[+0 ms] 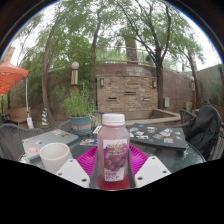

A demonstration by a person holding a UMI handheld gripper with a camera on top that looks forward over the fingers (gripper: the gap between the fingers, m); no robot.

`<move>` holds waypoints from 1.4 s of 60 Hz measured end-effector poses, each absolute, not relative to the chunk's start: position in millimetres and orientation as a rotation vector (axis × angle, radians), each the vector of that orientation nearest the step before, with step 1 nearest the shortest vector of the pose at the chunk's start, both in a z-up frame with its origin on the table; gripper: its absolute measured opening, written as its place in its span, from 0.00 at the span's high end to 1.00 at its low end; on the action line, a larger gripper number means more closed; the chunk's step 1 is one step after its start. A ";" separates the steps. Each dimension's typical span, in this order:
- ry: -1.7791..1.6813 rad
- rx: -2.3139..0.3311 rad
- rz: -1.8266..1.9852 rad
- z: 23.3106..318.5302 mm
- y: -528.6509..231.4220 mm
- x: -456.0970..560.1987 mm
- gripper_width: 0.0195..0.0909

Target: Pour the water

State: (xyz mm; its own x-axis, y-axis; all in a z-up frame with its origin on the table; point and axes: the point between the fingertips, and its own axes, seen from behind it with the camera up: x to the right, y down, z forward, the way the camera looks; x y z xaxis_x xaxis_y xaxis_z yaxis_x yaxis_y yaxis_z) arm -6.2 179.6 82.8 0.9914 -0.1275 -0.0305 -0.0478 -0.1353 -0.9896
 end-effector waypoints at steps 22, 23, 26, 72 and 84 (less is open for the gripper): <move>0.103 -1.765 -0.109 76.2 168.5 1.5 0.58; 0.107 -1.765 -0.109 76.1 168.6 1.9 0.58; 0.110 -1.759 -0.104 69.0 173.0 -0.3 0.55; 0.085 -1.831 -0.204 75.6 113.4 0.0 0.11; 0.100 -1.805 -0.169 109.7 24.1 -30.0 0.10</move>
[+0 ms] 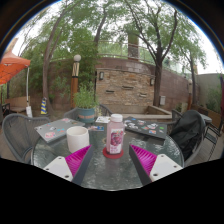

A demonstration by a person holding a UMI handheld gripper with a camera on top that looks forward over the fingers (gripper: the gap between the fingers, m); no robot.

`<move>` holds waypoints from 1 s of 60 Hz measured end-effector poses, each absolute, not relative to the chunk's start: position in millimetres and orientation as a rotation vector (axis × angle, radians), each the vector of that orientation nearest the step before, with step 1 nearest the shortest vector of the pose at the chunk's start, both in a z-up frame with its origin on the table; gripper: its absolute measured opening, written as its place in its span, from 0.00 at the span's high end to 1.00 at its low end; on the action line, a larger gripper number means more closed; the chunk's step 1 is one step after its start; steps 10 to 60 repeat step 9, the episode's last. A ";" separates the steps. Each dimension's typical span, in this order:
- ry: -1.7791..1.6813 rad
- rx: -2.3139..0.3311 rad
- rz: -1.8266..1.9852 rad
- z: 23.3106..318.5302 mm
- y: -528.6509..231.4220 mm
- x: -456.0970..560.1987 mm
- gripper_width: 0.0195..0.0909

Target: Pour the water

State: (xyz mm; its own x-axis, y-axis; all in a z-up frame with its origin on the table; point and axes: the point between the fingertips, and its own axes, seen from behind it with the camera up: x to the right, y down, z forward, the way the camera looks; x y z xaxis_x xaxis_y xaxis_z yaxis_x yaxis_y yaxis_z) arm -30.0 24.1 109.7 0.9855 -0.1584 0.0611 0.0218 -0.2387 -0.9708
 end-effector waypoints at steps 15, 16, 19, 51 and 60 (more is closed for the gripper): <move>0.081 -1.815 -0.155 121.0 -53.1 -55.4 0.10; 0.081 -1.815 -0.155 121.0 -53.1 -55.4 0.10; 0.081 -1.815 -0.155 121.0 -53.1 -55.4 0.10; 0.081 -1.815 -0.155 121.0 -53.1 -55.4 0.10; 0.081 -1.815 -0.155 121.0 -53.1 -55.4 0.10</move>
